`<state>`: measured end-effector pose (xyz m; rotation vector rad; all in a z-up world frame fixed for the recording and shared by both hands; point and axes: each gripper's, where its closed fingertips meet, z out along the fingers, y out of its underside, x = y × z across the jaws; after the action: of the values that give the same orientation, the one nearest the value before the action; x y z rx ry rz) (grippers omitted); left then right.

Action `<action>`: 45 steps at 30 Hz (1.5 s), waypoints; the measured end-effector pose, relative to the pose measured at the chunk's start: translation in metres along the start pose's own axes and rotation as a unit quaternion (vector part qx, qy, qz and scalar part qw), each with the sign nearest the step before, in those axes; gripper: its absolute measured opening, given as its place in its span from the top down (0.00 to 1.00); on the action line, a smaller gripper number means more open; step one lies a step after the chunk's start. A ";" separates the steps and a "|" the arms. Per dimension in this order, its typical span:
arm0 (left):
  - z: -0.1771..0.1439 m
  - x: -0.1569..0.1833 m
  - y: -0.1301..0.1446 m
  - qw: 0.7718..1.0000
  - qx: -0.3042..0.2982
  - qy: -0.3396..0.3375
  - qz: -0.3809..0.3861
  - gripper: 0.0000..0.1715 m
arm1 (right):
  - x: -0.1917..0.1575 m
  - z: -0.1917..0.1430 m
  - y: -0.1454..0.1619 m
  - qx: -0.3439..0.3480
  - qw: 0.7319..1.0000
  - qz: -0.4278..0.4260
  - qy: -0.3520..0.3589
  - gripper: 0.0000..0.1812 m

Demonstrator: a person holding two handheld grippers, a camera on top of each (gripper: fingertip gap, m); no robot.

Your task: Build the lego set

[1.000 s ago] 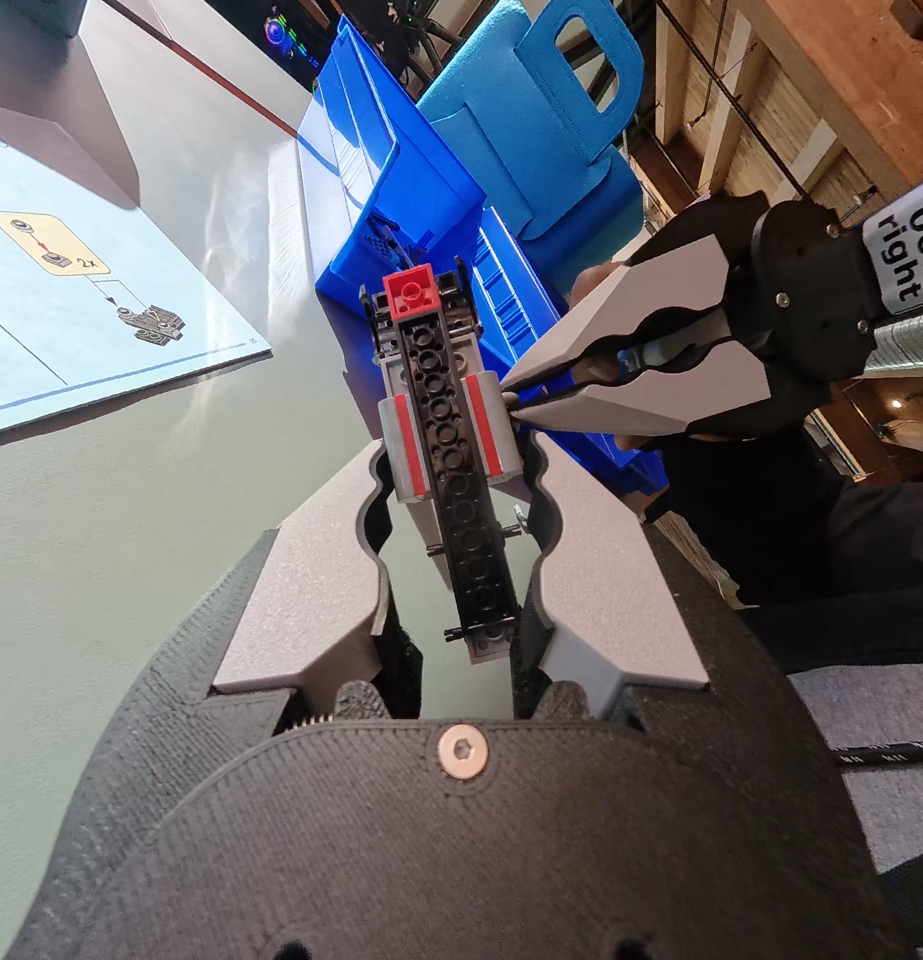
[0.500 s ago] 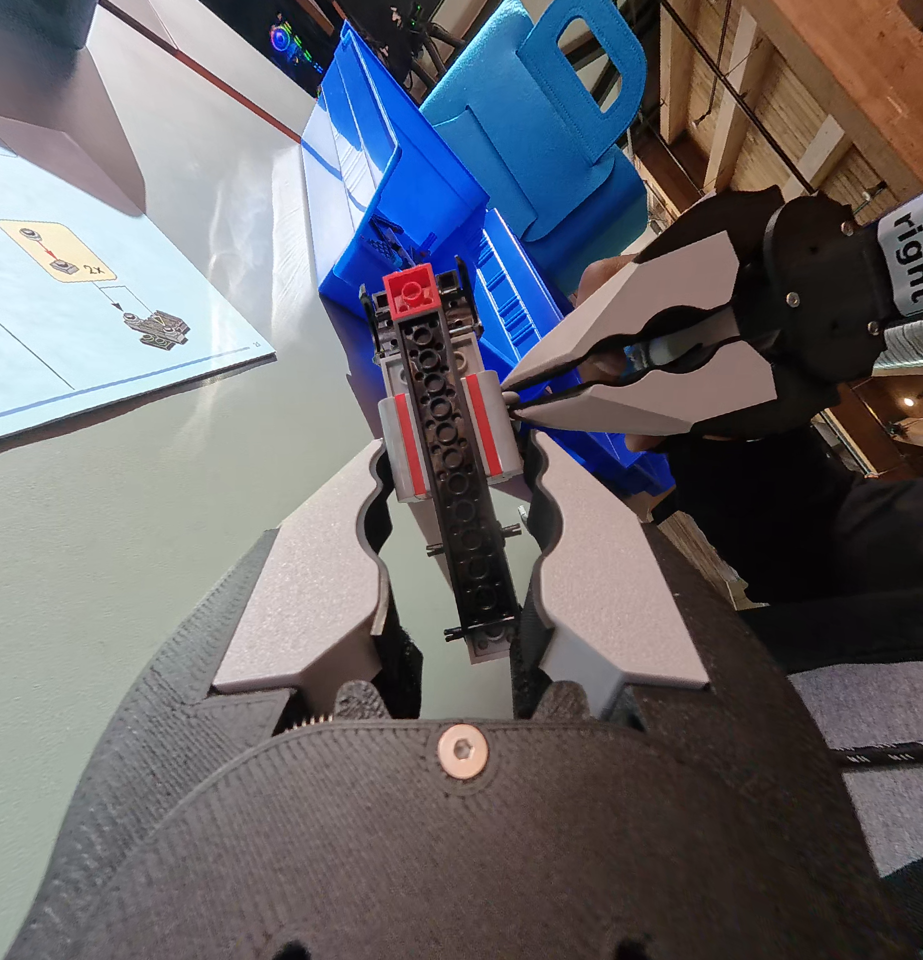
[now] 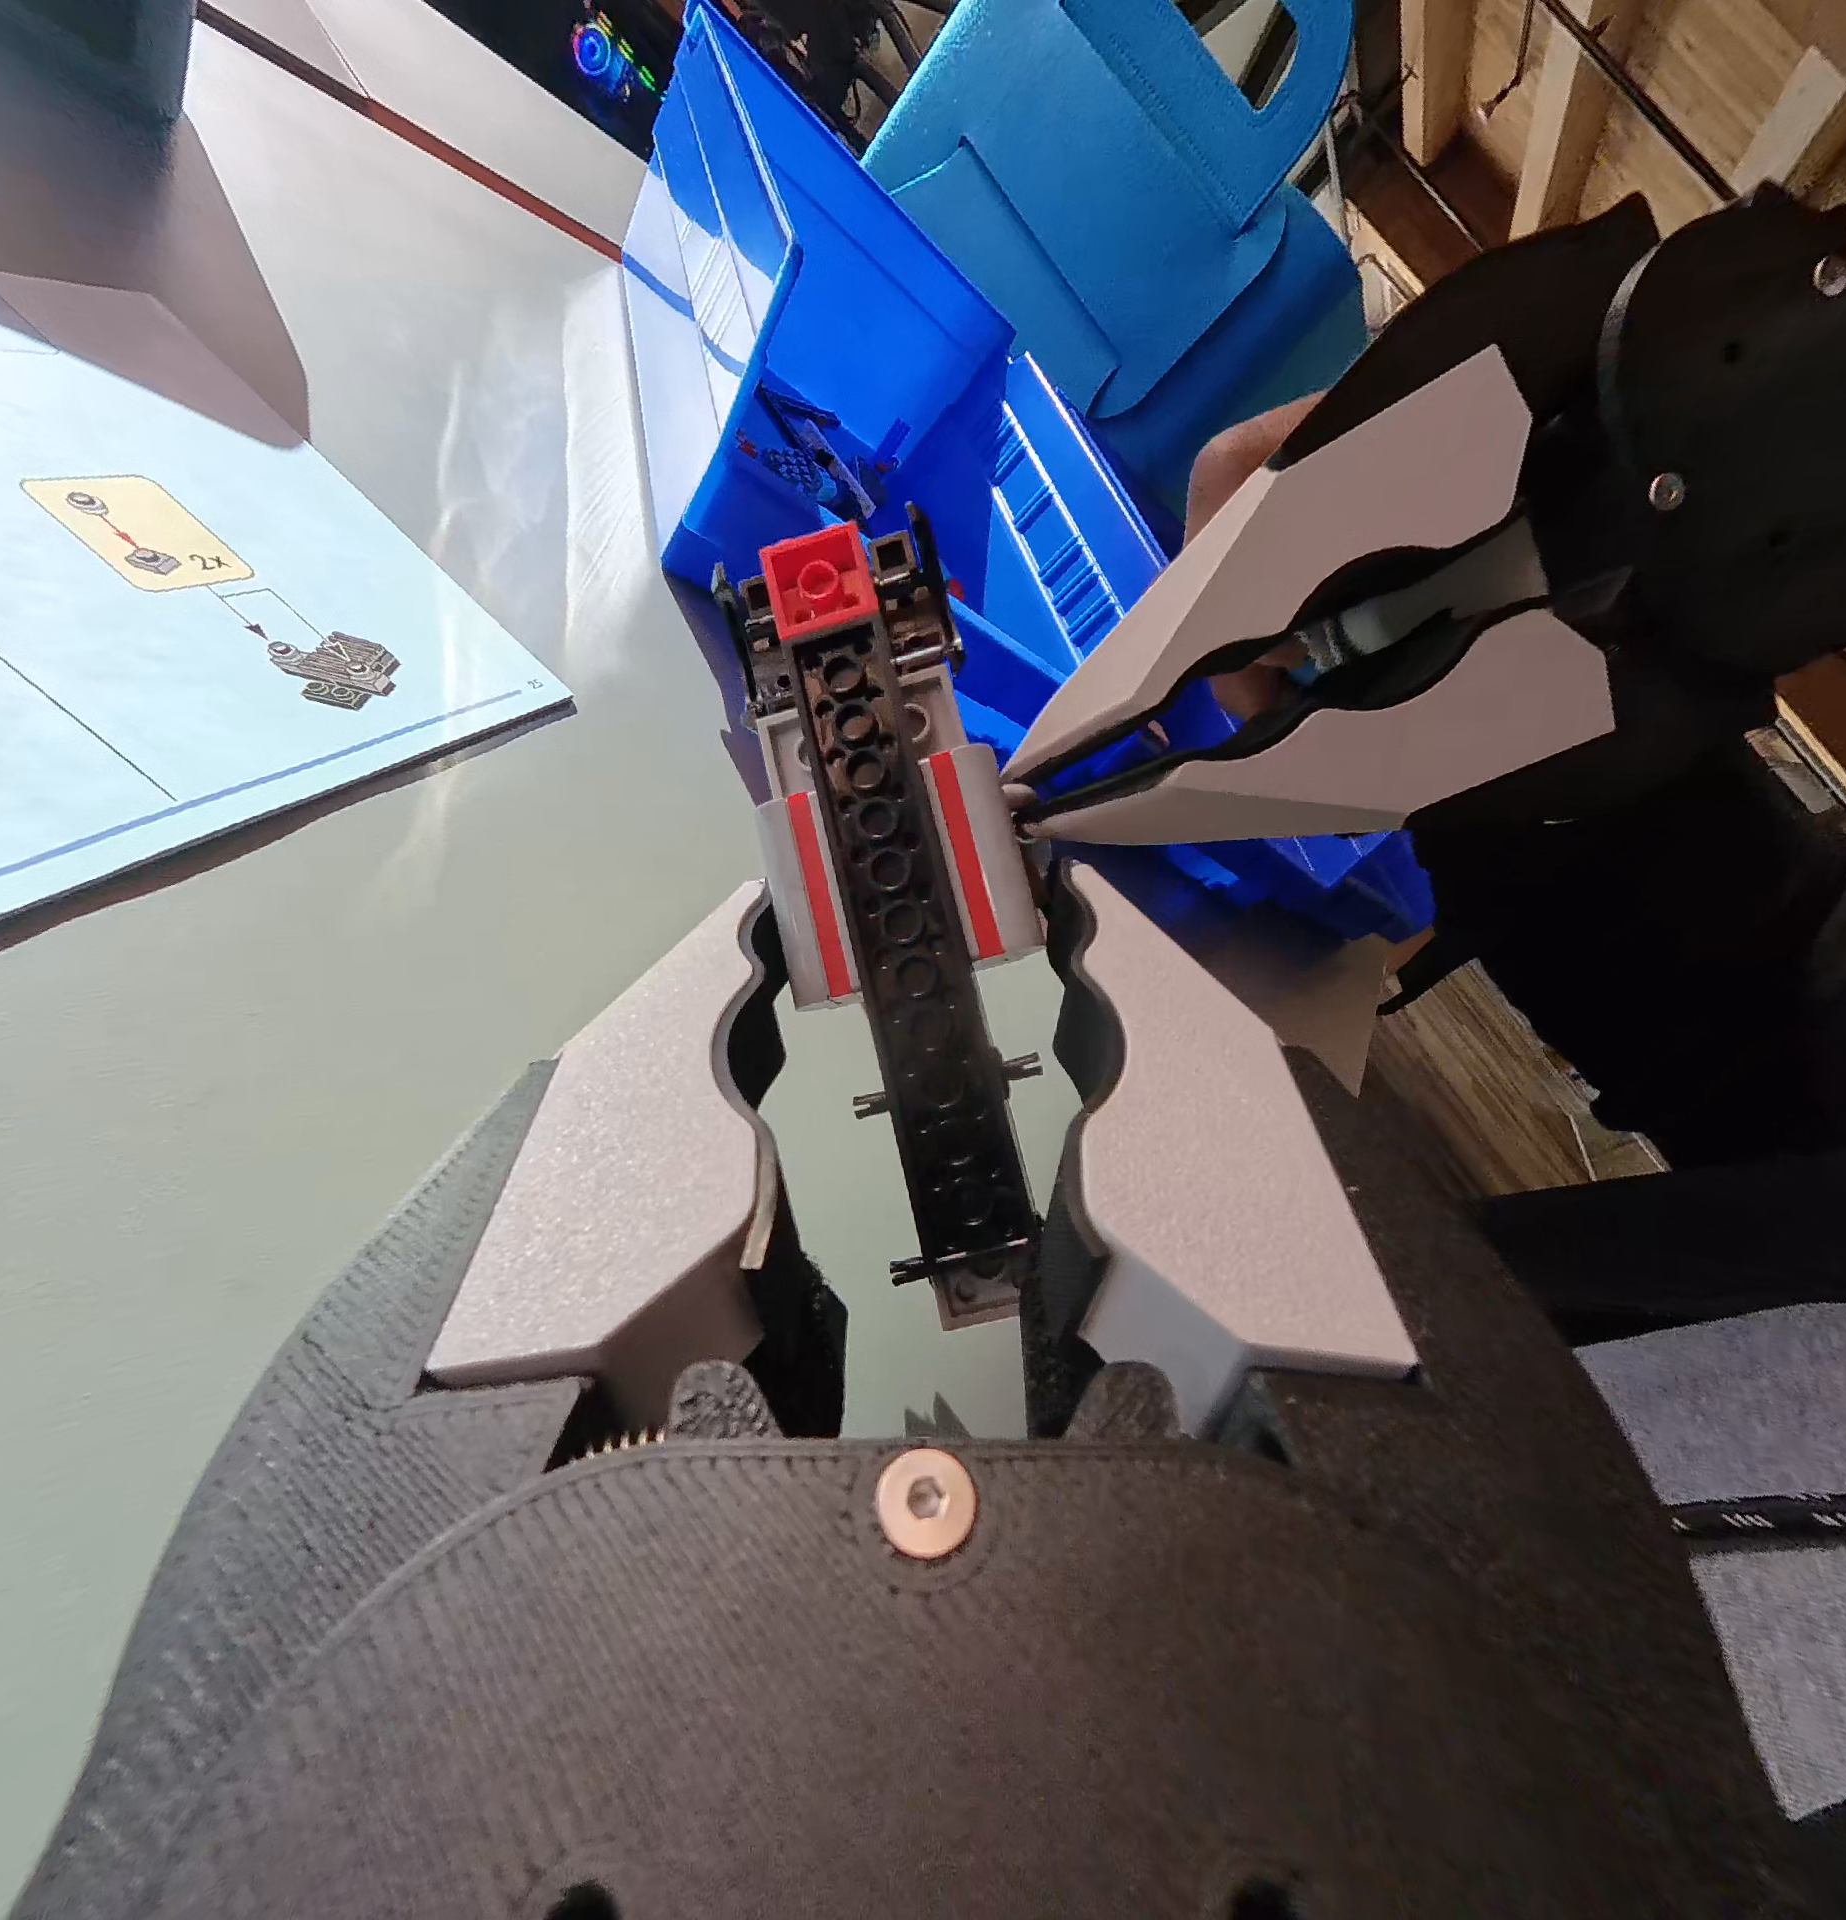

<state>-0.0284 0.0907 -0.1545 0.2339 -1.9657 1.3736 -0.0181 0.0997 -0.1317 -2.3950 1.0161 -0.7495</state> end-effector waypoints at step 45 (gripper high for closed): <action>-0.016 0.005 -0.027 0.983 0.062 0.114 -0.128 0.70 | 0.022 -0.010 -0.012 0.152 0.975 0.155 0.041 0.89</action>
<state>-0.0110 0.0946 -0.1288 0.3580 -1.6051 1.2935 -0.0053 0.0896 -0.1101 -1.9054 1.1800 -0.8259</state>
